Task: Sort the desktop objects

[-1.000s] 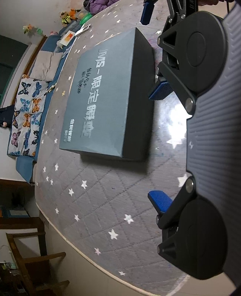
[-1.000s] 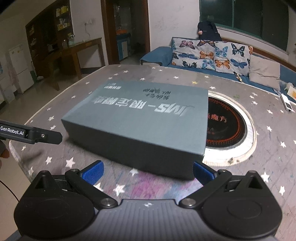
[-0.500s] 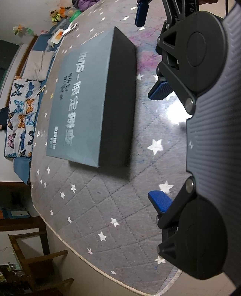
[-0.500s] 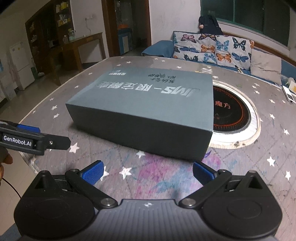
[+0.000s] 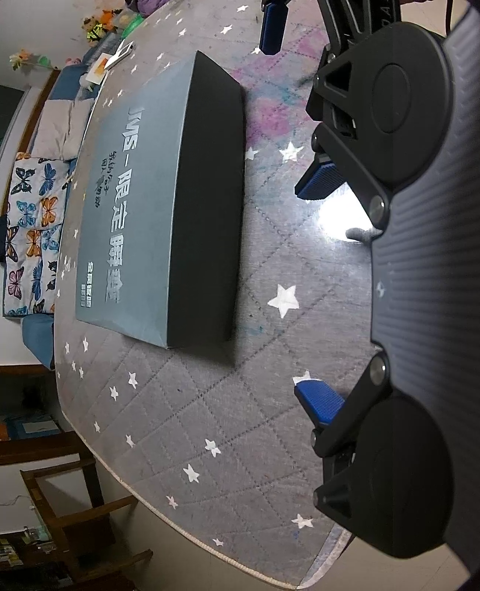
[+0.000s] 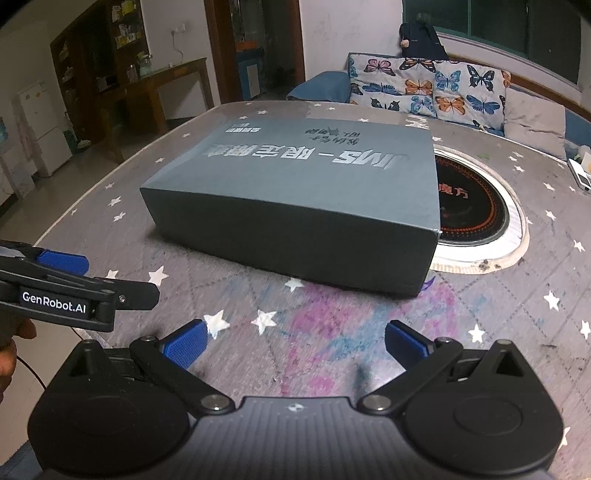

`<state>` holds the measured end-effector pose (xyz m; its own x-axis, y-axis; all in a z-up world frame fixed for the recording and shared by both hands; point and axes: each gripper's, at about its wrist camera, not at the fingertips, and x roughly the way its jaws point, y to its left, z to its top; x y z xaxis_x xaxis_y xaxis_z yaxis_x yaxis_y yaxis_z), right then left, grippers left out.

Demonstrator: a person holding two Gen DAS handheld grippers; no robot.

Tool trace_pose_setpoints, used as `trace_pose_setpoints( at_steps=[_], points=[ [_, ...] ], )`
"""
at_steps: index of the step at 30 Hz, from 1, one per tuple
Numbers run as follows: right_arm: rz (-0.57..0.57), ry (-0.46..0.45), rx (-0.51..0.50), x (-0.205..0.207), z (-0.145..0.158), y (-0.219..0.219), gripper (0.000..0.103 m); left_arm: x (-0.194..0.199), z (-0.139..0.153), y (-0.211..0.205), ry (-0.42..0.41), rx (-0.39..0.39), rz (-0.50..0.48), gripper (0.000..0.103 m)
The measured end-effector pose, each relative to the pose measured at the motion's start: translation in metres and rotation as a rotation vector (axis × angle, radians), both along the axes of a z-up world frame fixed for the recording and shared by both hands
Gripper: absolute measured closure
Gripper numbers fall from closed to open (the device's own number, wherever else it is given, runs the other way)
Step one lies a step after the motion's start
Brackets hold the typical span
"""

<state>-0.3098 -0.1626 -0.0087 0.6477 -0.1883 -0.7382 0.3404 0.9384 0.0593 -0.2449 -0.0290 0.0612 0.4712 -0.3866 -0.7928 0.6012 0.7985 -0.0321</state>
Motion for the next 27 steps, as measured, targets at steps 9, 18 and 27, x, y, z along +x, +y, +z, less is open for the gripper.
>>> trace_pose_setpoints(
  at_steps=[9, 18, 27],
  points=[
    [0.001, 0.016, 0.006, 0.0010, -0.0038, 0.0027, 0.000, -0.0028, -0.0043, -0.0018, -0.008, 0.013, 0.005, 0.000],
    [0.003, 0.027, 0.005, 0.0030, -0.0064, 0.0035, 0.000, -0.0023, -0.0071, -0.0042, -0.010, 0.020, 0.003, 0.000],
    [0.005, 0.036, 0.006, 0.0048, -0.0089, 0.0038, 0.000, -0.0019, -0.0097, -0.0088, -0.001, 0.030, -0.002, 0.000]
  ],
)
